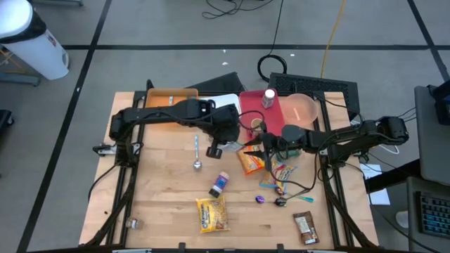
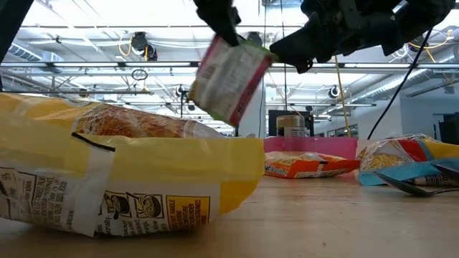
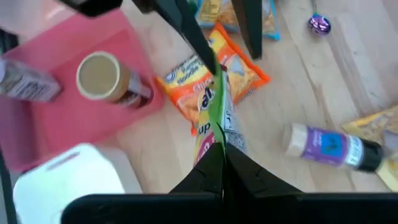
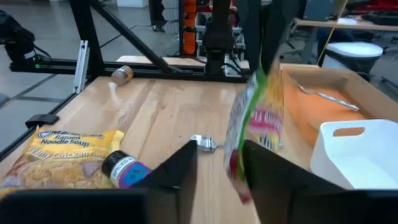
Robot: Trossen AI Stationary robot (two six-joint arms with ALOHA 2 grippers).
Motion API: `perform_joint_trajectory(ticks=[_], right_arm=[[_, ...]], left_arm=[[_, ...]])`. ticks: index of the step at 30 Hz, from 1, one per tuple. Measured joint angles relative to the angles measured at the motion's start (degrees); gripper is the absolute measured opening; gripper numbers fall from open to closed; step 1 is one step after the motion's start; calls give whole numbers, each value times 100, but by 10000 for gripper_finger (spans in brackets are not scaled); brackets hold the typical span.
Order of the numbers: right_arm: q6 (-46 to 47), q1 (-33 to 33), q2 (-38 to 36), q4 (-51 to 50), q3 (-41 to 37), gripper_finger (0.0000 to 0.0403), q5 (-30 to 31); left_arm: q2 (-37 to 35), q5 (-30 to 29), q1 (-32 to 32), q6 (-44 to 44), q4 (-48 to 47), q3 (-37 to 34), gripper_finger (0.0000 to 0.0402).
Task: Pick & Place Food Item
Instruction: Put the green noodle pack into the white bin
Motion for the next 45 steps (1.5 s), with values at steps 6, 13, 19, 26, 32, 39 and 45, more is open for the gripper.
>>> perform_joint_trajectory(ticks=[6, 13, 19, 26, 32, 39, 45], right_arm=[[148, -35, 0, 187, 0, 192, 165], [151, -34, 0, 191, 0, 214, 161], [293, -34, 0, 189, 0, 210, 159], [296, -34, 0, 141, -4, 207, 162], [469, -34, 0, 143, -6, 206, 277], [605, -29, 0, 145, -7, 205, 869], [755, 13, 0, 434, -210, 206, 884]], left_arm=[[-438, -426, 116, -157, -388, 0, 1], [-973, -497, 647, -218, -210, 0, 1], [-1072, -1084, 1353, -591, 53, -22, 1], [-1070, -1289, 1985, -1398, 816, -565, 1], [-1065, -1844, 2166, -2199, 1511, -1358, 0], [-1061, -2738, 2159, -3099, 2115, -2070, 0], [-1063, -3030, 2066, -3628, 2381, -2354, 0]])
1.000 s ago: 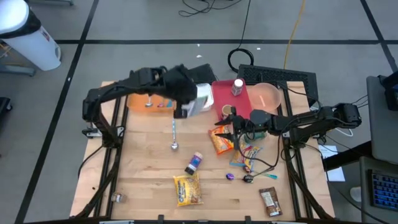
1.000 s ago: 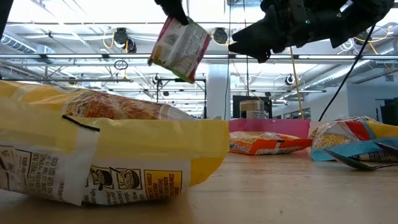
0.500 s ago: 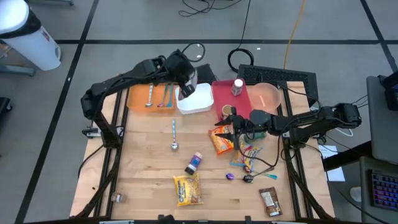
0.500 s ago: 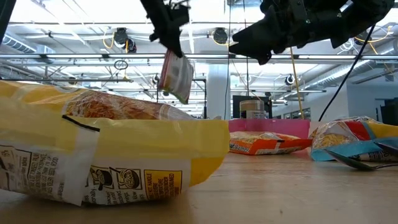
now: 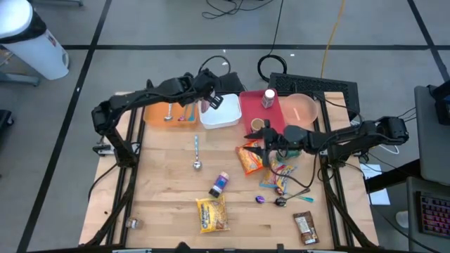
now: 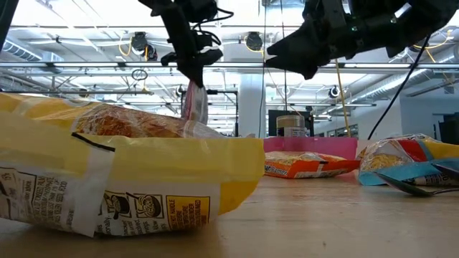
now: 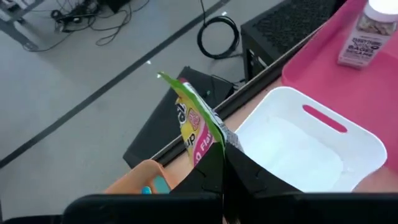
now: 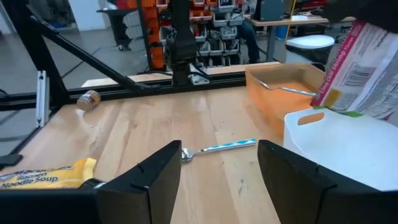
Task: Pick & Place Food Item
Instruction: Put the green noodle pack into the white bin
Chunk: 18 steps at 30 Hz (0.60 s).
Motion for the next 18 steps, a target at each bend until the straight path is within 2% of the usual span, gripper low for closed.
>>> perform_joint_trajectory(ticks=[12, 18], right_arm=[[122, -6, 0, 1277, -741, 201, 47], [-128, -6, 0, 1470, -780, 199, 47]], left_arm=[[0, -679, -391, -702, 17, -33, 0], [0, -1529, -720, -971, -7, -33, 0]])
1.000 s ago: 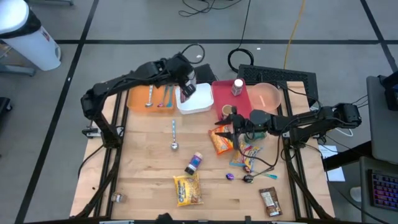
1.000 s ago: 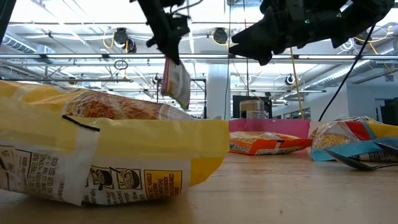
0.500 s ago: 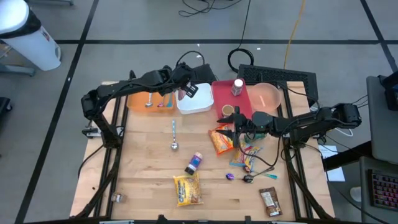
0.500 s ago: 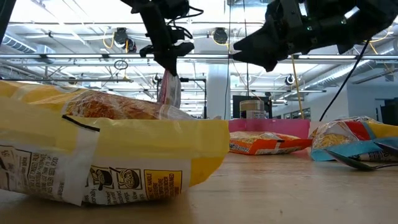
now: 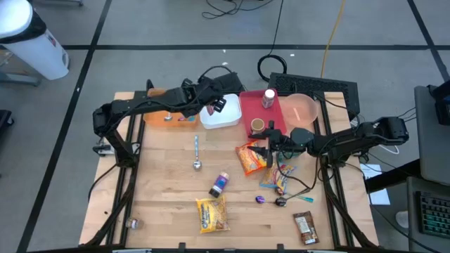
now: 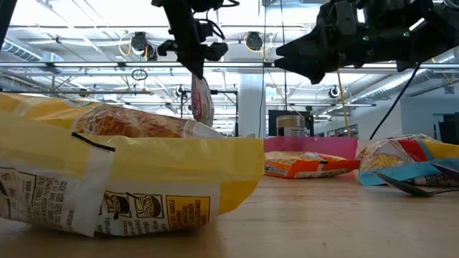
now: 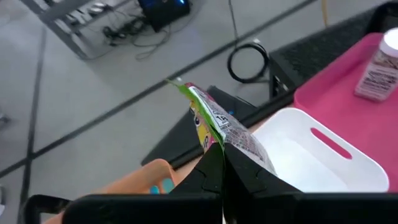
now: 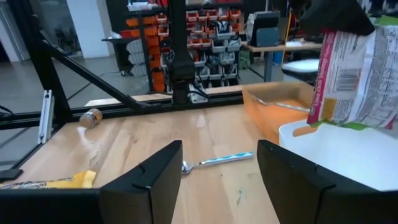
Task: Pick & Place Food Item
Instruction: Put the green noodle pack into the white bin
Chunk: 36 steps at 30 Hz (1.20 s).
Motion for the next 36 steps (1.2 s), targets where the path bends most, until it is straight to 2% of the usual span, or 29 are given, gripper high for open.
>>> perform_joint_trajectory(ticks=[7, 13, 19, 30, 36], right_arm=[[-538, 0, 0, 495, 0, 200, 33], [-941, -2, 0, 749, 0, 197, 569], [-973, -2, 0, 874, 0, 196, 560], [-786, 0, 0, 111, 0, 196, 540], [-169, 0, 0, -263, 0, 198, 535]], left_arm=[[50, -190, -54, -501, -4, 2, 0], [177, -376, -65, -789, -161, 0, 0], [291, -638, -127, -1193, -468, -4, 0], [282, -1109, -496, -2707, -779, -2, 0], [323, -1282, -666, -3452, -794, 1, 0]])
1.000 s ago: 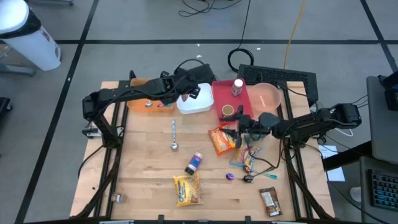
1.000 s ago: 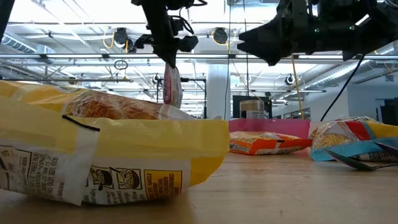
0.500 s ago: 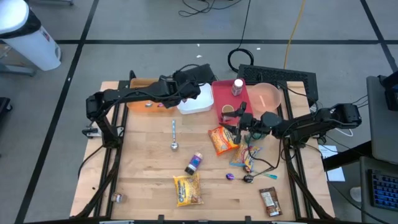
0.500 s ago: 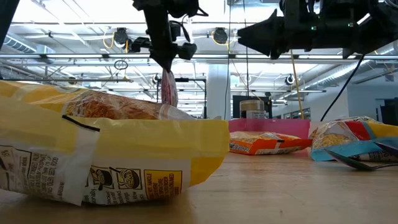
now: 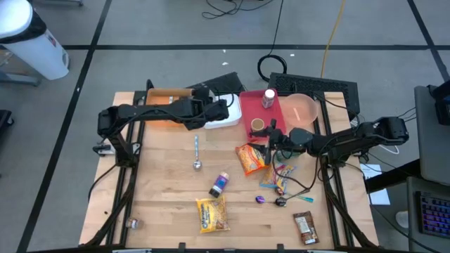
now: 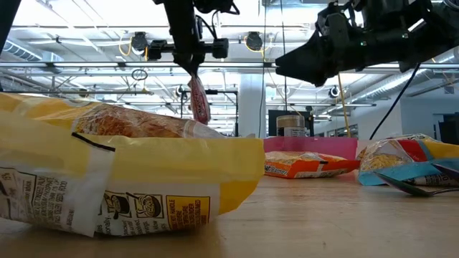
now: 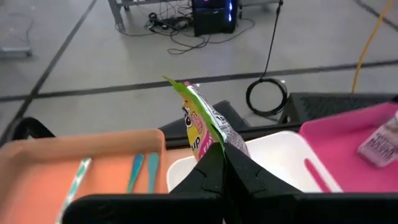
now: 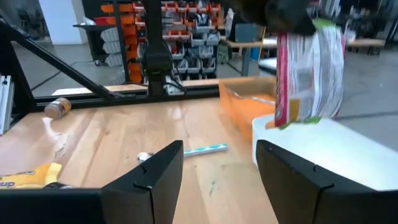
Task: Pick & Place Food Item
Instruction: Put the green noodle pack into the white bin
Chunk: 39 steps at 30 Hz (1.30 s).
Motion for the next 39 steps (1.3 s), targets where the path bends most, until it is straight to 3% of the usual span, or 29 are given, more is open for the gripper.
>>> perform_joint_trajectory(ticks=[6, 14, 22, 34, 39], right_arm=[[306, 6, 2, 236, -173, 198, -5], [614, 354, 1, 1368, -852, 199, 4], [616, 691, 0, 1584, -1280, 199, 13], [615, 1136, 0, 1578, -1340, 198, 15], [636, 1170, 0, 1544, -1340, 196, 20]], left_arm=[[226, -122, -89, -710, -259, 4, 0], [537, -302, -125, -1385, -518, 1, 0], [756, -228, -155, -1397, -809, 1, 0], [994, 167, -126, -1004, -1006, 3, 0], [989, 344, -95, -1204, -1495, 3, 0]])
